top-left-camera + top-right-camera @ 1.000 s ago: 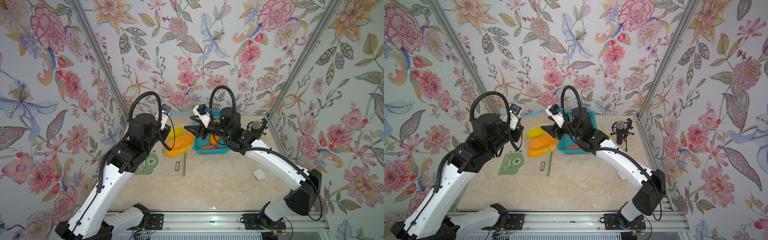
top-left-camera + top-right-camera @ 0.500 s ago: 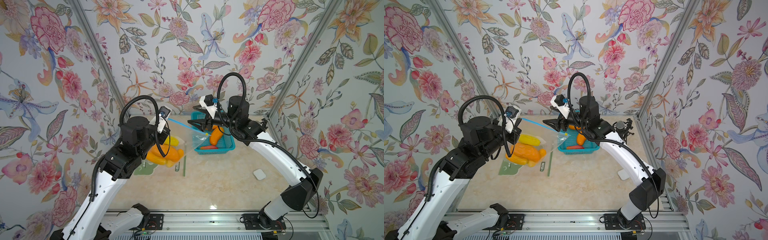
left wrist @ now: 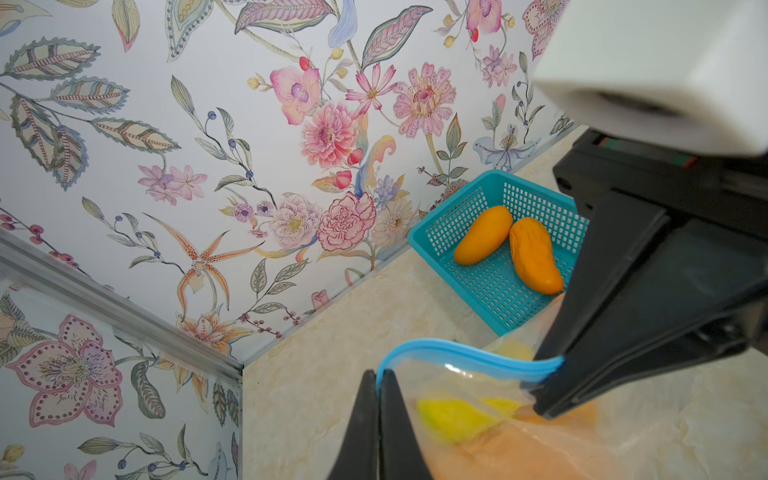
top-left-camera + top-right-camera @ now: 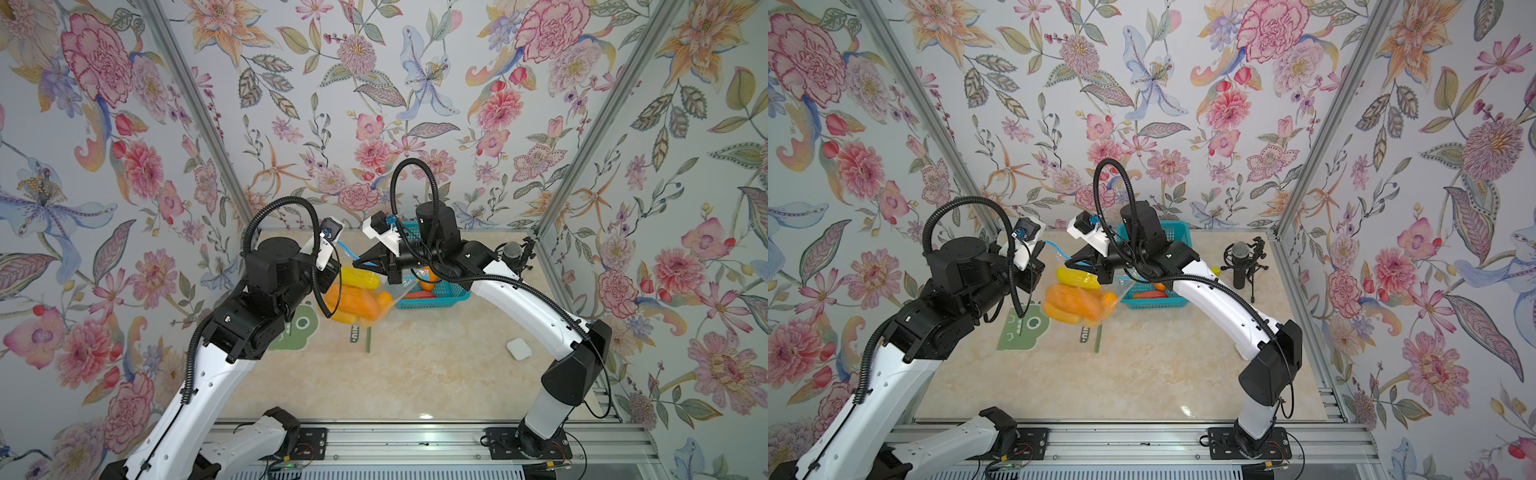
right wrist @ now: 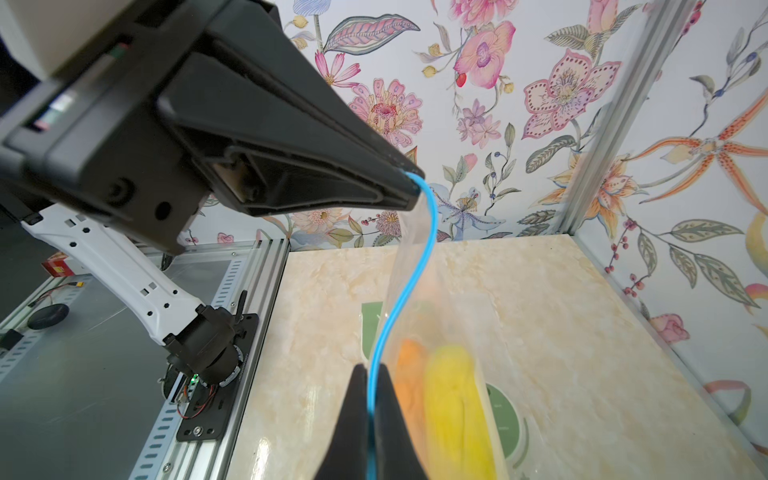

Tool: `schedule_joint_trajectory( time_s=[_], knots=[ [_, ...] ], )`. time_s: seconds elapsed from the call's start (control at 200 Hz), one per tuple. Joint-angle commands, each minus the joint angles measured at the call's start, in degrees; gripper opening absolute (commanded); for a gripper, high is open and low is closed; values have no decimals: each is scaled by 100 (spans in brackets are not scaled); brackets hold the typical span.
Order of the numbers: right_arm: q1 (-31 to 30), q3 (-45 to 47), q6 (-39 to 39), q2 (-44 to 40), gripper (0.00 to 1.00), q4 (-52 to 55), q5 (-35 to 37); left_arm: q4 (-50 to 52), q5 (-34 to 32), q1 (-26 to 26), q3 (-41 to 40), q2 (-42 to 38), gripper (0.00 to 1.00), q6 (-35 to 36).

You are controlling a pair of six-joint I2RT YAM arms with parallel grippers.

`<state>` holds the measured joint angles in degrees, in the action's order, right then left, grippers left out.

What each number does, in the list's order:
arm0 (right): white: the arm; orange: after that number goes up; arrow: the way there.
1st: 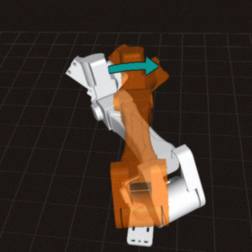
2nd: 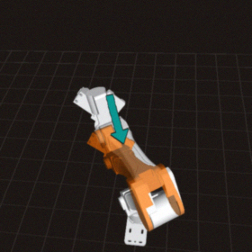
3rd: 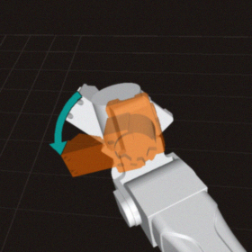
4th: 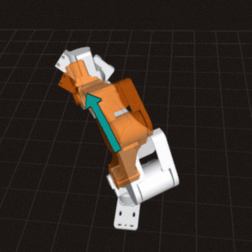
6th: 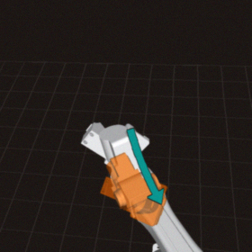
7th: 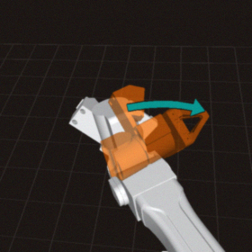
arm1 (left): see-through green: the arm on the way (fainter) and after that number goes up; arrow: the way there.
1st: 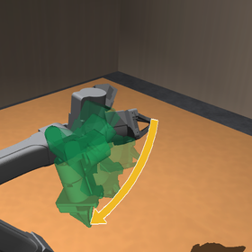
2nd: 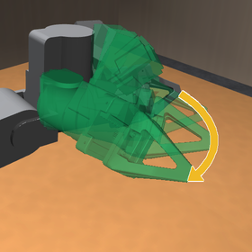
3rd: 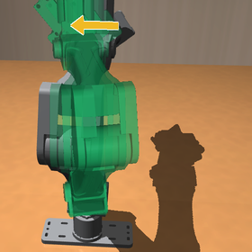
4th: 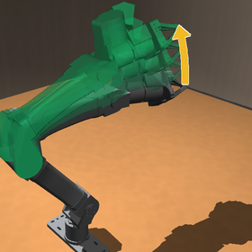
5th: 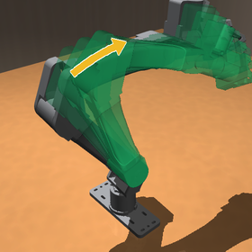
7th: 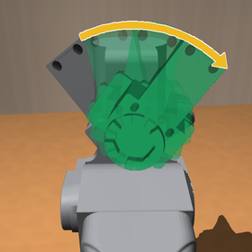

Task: Place the mango in a zip-top bag and seal the zipper
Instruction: Place the zipper food storage bag at the center of the board.

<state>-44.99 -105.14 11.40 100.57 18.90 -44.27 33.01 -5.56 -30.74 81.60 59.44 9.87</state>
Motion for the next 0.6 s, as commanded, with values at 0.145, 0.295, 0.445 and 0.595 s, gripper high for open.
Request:
schedule_joint_trajectory(
  time_s=[0.145, 0.295, 0.445, 0.595],
  knots=[
    [-159, -1043, -868, 848, 0, 176, 661, -299, -1371, 89, -292, -109, 77, -608],
    [-257, -2137, -1640, 1727, 0, 152, 1282, -117, -1959, 116, -402, -379, 99, -1181],
    [-262, -3624, -2911, 2797, 0, -8, 1495, 21, -2369, 121, -422, -729, 99, -1576],
    [-181, -4707, -4352, 3718, 0, -542, 1510, 64, -2458, 128, -410, -910, 99, -1697]
  ],
)
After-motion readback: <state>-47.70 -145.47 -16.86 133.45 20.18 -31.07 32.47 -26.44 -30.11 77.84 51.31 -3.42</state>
